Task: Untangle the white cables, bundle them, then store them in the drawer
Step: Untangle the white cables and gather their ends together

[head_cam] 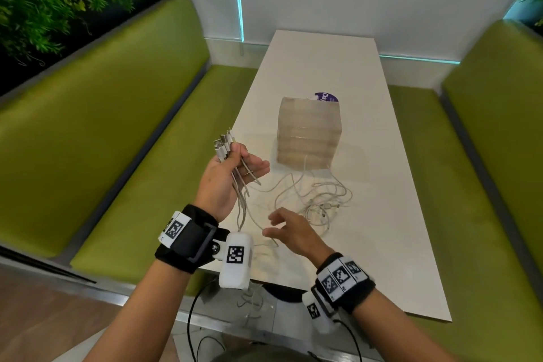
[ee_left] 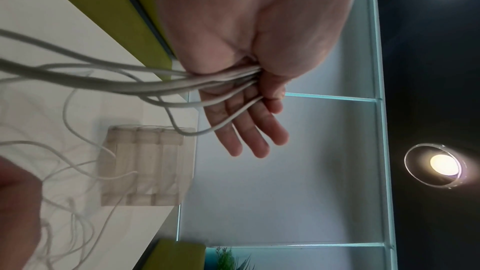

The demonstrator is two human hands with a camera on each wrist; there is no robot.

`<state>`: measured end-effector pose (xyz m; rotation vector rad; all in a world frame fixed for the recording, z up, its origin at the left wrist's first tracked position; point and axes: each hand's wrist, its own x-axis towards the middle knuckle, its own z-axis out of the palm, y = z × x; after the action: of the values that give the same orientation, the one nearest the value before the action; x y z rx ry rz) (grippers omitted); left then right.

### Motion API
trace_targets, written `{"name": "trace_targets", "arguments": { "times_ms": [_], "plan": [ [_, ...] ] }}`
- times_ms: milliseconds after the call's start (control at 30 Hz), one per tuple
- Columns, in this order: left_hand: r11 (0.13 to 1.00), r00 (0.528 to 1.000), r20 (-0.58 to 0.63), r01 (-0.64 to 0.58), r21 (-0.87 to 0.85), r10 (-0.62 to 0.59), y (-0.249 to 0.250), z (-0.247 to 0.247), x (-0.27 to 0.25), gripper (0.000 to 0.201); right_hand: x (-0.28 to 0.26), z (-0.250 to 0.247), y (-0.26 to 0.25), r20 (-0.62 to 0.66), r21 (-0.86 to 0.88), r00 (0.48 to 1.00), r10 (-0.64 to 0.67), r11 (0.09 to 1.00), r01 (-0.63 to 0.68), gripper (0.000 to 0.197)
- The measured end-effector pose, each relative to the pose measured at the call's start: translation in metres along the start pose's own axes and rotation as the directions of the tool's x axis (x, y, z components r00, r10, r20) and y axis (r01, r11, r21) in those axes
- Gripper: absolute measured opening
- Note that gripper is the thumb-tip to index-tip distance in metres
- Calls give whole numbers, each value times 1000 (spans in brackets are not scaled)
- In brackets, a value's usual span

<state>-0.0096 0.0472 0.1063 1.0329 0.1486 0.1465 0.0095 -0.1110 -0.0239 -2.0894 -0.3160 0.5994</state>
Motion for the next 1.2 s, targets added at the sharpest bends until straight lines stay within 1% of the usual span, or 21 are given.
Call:
{"name": "trace_targets", "arguments": {
  "times_ms": [100,167,200,267,333,367,433,533,633,700,733,767,800,867,900,967,1000,1033,1100,1133,1200],
  "plan": [
    [1000,1000,8,9,1,-9,-2,3,0,31,-2,3,-6,98,58,990,-98,994,92,20],
    [1000,1000,-6,6,-7,-6,-2,3,3,32,-7,3,-7,262,23,959,-106,994,103,10],
    [1000,1000,-18,5,-14,-5,-1,2,4,32,-13,3,-4,384,-12,919,-93,994,105,10],
    [1000,999,-35,7,-23,-8,0,0,6,32,-26,6,2,603,-86,797,-32,991,104,11],
    [999,999,-40,32,8,-31,-3,0,6,31,-40,9,11,698,-69,716,30,997,25,10],
    [998,998,-42,48,30,-47,-5,1,4,31,-45,10,15,706,-33,707,43,999,-27,11],
    [996,996,-36,82,41,-80,-12,4,2,31,-50,13,19,677,-35,734,61,998,-51,12],
    [992,992,7,126,8,-126,-17,7,1,32,-47,14,24,571,-208,817,86,977,42,18],
    [989,989,36,145,16,-146,-15,5,0,32,-33,-1,20,364,-302,911,195,950,-83,30],
    [986,985,48,162,34,-163,-14,5,-1,32,-23,-18,7,131,-299,982,133,950,-89,34],
    [985,984,52,167,42,-169,-15,5,-1,33,-18,-26,0,17,-308,999,51,950,-43,40],
    [984,983,56,173,47,-175,-15,7,-2,33,-11,-31,-6,-48,-318,998,-46,948,29,50],
    [983,982,60,177,50,-180,-16,8,-2,34,-3,-35,-14,-56,-311,987,-148,942,123,61],
    [982,981,70,177,60,-181,-16,12,-4,31,14,-32,-26,49,-264,944,-325,908,326,75],
    [983,982,72,171,66,-175,-16,15,-5,28,20,-28,-31,121,-248,903,-412,869,429,71],
    [986,986,75,144,81,-150,-16,18,-6,21,30,-18,-35,213,-252,828,-519,790,559,48],
    [987,988,74,131,93,-138,-14,17,-6,20,32,-13,-34,232,-245,812,-535,776,581,34],
    [987,989,70,124,106,-132,-12,16,-6,21,32,-13,-32,242,-225,817,-523,789,572,22],
    [986,989,58,126,113,-133,-5,10,-4,22,26,-21,-29,267,-173,878,-397,877,449,11],
    [986,989,51,132,98,-137,-1,7,-3,22,26,-24,-25,265,-153,905,-334,912,381,14],
    [987,987,36,153,54,-155,3,3,-1,26,20,-29,-23,247,-112,927,-283,942,317,43]
  ]
}}
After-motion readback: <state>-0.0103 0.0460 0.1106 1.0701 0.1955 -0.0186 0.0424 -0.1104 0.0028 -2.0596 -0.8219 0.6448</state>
